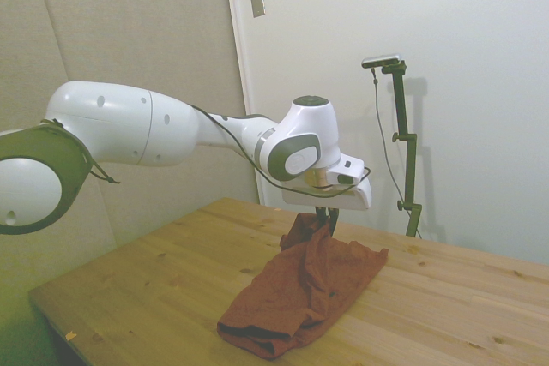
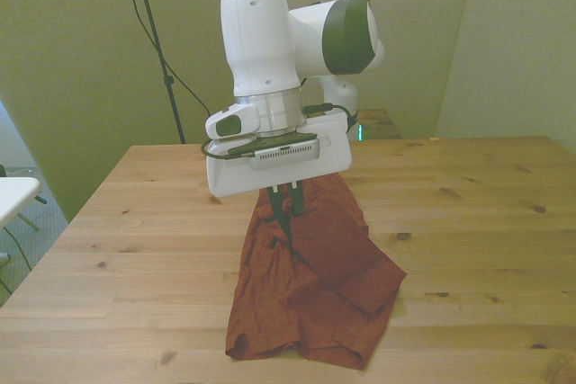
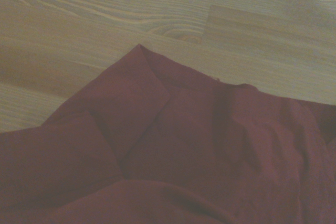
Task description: Fold the shorts
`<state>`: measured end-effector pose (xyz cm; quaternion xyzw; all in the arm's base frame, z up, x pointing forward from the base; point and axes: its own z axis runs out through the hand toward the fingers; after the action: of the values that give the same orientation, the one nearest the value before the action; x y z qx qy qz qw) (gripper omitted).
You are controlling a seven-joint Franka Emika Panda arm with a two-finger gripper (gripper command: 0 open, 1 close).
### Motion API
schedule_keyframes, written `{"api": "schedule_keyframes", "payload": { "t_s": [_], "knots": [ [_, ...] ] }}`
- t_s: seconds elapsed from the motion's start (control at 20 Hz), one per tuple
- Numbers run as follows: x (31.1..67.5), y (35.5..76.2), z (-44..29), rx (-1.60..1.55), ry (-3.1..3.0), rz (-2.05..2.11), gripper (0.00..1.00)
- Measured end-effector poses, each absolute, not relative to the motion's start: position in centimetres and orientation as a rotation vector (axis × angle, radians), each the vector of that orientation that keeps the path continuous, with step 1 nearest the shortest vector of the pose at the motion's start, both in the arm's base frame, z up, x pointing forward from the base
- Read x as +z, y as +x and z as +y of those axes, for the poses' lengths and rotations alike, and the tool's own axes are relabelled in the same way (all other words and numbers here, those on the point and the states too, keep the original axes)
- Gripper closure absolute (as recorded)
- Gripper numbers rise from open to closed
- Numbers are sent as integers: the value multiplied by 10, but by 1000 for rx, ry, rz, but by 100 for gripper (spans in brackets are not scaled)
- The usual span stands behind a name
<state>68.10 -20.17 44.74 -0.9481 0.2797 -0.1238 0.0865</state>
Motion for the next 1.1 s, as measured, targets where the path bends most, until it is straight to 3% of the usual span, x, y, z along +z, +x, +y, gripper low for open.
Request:
{"api": "schedule_keyframes", "payload": {
  "t_s": [0.9, 0.95, 1.1],
  "knots": [
    [408, 706, -322, -129, -2474, 900, 100],
    [405, 708, -325, -135, -2456, 895, 0],
    [396, 715, -325, -133, -2433, 877, 0]
  ]
}}
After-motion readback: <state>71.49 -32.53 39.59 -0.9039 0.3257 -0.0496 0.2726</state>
